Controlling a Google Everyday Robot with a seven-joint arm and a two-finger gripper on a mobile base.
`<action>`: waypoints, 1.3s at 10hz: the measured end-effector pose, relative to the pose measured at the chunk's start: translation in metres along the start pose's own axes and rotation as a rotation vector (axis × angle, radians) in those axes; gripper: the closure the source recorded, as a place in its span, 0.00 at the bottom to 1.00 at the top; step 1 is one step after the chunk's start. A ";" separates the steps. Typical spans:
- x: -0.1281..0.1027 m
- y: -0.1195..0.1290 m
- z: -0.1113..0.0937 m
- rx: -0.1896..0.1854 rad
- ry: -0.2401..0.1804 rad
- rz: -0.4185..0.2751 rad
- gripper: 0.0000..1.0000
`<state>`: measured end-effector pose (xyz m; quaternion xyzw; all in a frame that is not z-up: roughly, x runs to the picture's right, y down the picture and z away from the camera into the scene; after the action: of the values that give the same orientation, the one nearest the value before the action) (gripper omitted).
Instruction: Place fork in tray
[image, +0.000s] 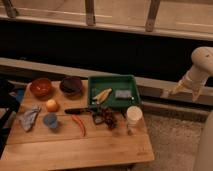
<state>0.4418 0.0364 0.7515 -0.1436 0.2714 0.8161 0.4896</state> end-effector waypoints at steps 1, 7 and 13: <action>0.000 0.000 0.000 0.000 0.000 0.001 0.33; 0.013 0.054 -0.008 -0.026 -0.008 -0.123 0.33; 0.075 0.139 -0.039 -0.119 -0.019 -0.388 0.33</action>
<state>0.2827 0.0152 0.7244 -0.2140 0.1854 0.7222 0.6311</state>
